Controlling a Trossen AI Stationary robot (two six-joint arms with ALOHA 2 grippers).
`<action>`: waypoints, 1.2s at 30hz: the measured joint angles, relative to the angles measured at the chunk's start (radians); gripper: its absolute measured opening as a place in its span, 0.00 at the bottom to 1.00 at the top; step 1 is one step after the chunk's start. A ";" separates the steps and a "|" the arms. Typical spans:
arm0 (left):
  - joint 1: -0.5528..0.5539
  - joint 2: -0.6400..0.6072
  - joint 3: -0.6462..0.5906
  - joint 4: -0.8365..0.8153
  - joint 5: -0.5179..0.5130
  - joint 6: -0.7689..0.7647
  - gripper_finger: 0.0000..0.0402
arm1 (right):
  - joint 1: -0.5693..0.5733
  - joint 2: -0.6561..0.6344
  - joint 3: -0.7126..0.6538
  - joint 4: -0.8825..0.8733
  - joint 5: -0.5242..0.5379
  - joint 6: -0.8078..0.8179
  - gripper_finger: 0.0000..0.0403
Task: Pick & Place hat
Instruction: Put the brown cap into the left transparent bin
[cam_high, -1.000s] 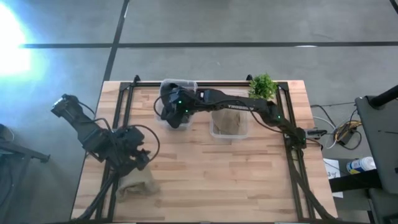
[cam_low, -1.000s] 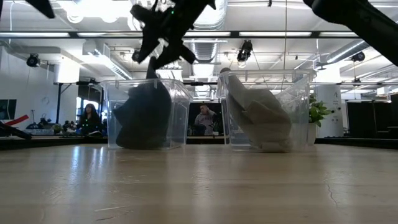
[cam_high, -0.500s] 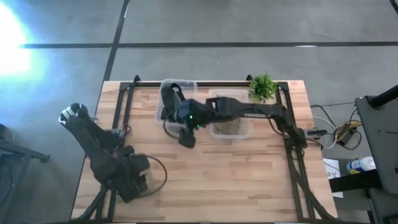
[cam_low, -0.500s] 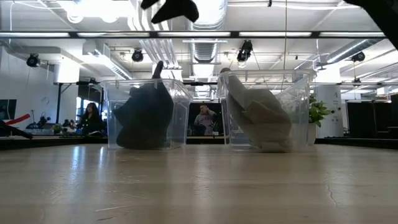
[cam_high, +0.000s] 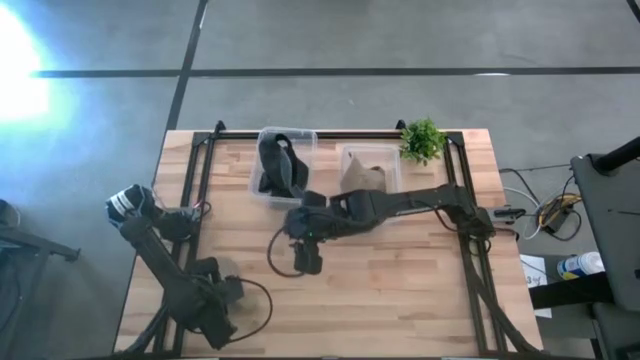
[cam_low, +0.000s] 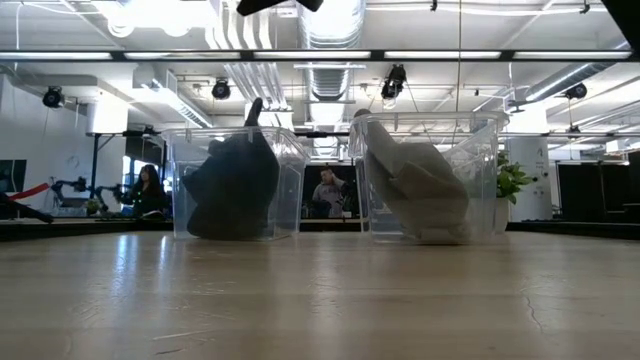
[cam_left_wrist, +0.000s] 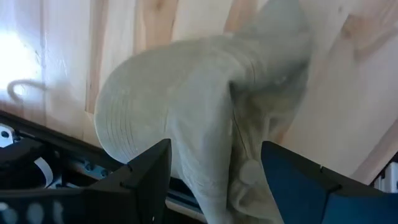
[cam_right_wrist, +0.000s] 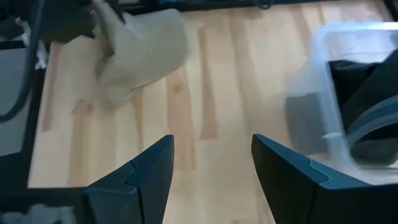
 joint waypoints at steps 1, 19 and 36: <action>-0.004 0.002 0.000 0.000 0.001 0.000 0.60 | 0.006 0.000 -0.003 -0.001 0.001 0.006 0.52; -0.002 -0.001 -0.186 0.169 0.000 -0.076 0.57 | 0.055 -0.002 -0.054 -0.005 0.054 0.056 0.52; 0.009 -0.020 -0.160 0.157 -0.129 -0.095 0.01 | 0.070 -0.003 -0.067 -0.005 0.115 0.147 0.52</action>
